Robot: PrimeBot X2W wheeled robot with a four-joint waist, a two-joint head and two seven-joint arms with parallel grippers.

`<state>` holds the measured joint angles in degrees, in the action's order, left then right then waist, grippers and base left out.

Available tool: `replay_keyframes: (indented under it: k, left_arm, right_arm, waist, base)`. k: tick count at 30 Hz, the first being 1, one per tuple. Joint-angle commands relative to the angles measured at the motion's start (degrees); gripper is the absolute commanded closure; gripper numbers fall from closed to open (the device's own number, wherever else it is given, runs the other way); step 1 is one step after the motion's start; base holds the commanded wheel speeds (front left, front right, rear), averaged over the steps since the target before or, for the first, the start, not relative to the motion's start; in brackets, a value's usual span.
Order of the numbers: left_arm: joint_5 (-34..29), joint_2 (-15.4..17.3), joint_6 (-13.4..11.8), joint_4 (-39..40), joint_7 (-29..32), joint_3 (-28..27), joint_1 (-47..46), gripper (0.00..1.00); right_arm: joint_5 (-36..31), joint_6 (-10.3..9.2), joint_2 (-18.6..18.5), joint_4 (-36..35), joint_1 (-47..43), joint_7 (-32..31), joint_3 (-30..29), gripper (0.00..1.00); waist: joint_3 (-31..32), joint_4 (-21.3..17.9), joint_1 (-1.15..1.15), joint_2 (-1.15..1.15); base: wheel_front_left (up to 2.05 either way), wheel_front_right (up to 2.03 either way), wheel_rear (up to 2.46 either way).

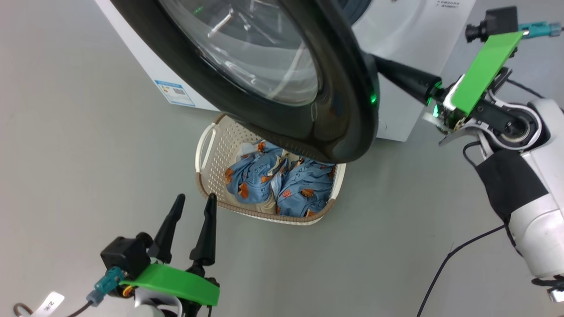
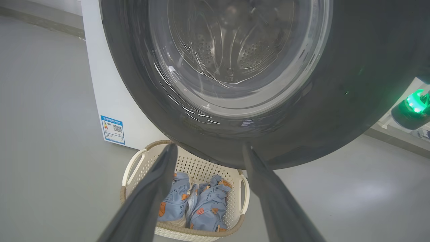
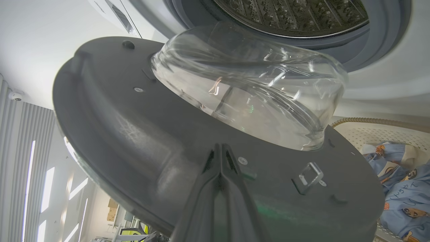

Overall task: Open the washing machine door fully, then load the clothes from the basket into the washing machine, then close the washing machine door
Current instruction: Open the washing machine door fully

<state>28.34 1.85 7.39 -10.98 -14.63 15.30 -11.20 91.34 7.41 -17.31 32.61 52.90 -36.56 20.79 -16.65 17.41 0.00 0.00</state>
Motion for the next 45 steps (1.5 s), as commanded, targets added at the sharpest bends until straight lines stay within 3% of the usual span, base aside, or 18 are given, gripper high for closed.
replay_keyframes:
  k: [1,22,45]
  left_arm:
    - [-0.98,1.03,0.10,1.07,-0.37,-2.21,0.67,0.00]
    - [-1.64,1.03,0.10,1.07,-0.37,-3.04,2.78,0.00]
    - [-1.79,1.03,0.10,0.86,-0.37,-3.21,5.13,0.00]
  right_arm:
    - [0.67,0.08,1.52,-2.36,-1.37,-0.65,0.76,1.00]
    - [-0.25,0.08,4.38,-5.37,-7.77,-3.50,2.76,1.00]
    - [-0.30,0.08,8.58,-7.60,-12.90,-5.89,5.00,1.00]
  waist:
    - [0.74,-0.23,0.00,0.00]
    - [3.78,0.63,0.00,0.00]
    - [7.32,5.11,0.00,0.00]
  base:
    - [0.00,0.00,0.00]
    - [0.00,0.00,0.00]
    - [0.00,0.00,0.00]
